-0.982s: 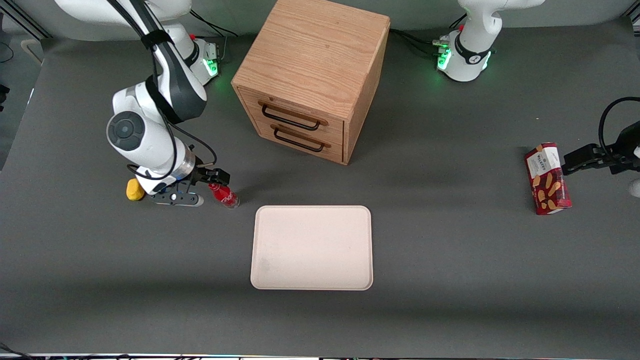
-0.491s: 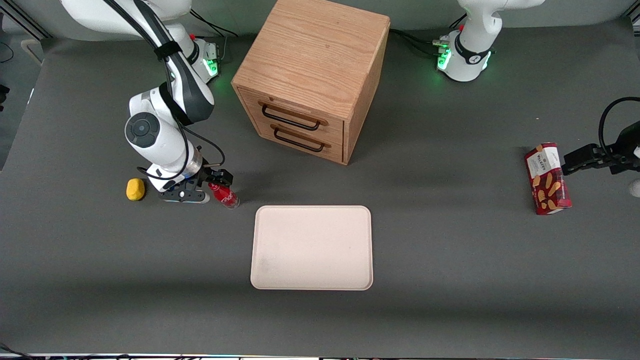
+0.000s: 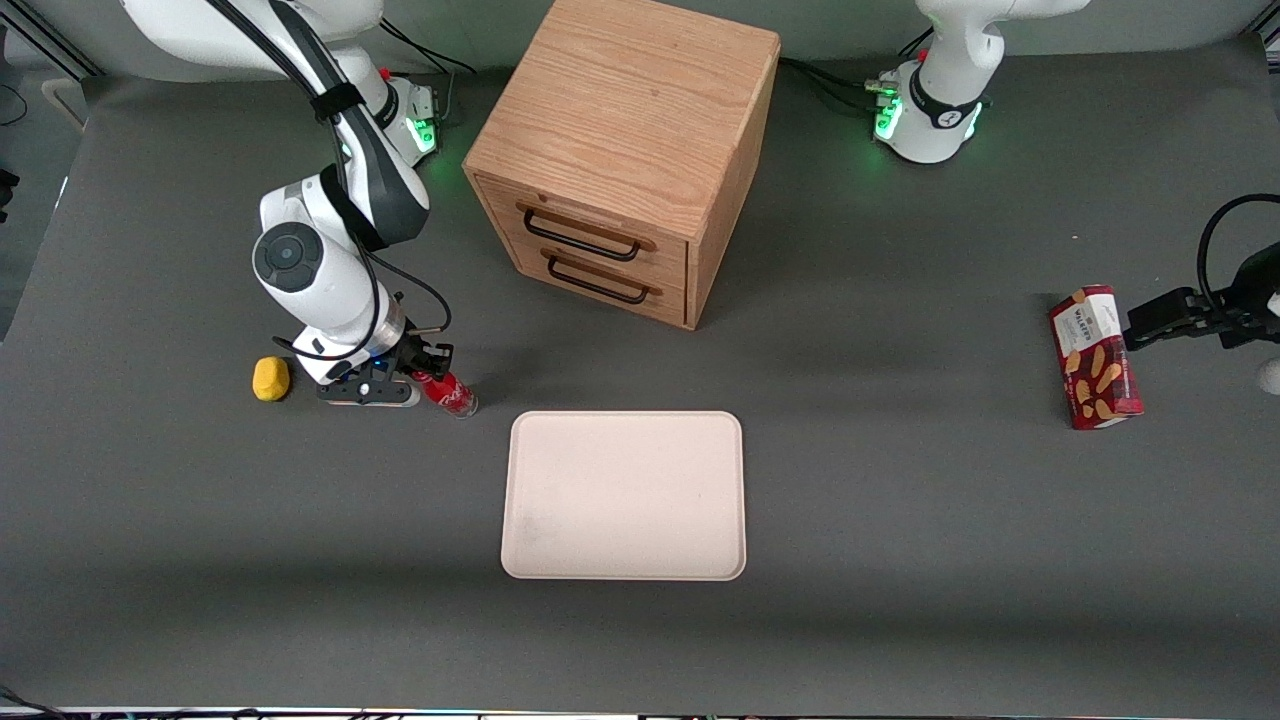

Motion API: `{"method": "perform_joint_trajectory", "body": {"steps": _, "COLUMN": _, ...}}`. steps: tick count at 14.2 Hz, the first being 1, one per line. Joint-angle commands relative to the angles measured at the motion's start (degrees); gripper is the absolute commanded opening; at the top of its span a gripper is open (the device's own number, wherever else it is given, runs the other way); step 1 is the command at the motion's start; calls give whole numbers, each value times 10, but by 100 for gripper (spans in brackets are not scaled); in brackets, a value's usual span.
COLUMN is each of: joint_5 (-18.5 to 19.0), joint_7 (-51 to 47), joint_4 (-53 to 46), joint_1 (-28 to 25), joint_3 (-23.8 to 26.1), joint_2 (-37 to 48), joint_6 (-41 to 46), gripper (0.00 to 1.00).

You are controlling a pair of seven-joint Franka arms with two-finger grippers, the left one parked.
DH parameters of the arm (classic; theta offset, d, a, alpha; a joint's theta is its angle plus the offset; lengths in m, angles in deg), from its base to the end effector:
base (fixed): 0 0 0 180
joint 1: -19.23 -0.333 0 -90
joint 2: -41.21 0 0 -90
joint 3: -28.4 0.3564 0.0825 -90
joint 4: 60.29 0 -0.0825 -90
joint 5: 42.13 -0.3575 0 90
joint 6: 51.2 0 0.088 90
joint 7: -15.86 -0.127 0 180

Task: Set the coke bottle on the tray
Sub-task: 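Close the right gripper around the bottle's cap end, then lift the bottle and pull it back toward the robot base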

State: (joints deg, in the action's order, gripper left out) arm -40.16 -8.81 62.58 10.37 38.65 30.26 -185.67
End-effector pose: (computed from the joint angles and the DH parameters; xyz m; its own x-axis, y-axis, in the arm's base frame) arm 0.5238 0.1778 0.3549 0.9970 -0.0766 0.0098 -0.0764 -0.9970 -0.0143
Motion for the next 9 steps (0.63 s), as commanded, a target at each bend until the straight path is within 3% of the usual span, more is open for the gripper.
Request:
{"method": "perform_joint_trajectory", "body": {"steps": 1, "joint_5": 12, "joint_7": -16, "joint_4": 3, "joint_1": 0, "joint_3": 0, "joint_2": 1, "joint_6": -11, "gripper": 0}}
{"method": "perform_joint_trajectory", "body": {"steps": 5, "joint_5": 14, "joint_7": -8, "joint_4": -5, "joint_1": 0, "joint_3": 0, "joint_2": 7, "joint_6": -1, "gripper": 0}}
{"method": "perform_joint_trajectory", "body": {"steps": 9, "joint_5": 43, "joint_7": -3, "joint_4": -122, "joint_1": 0, "joint_3": 1, "joint_2": 8, "joint_6": 143, "gripper": 0}}
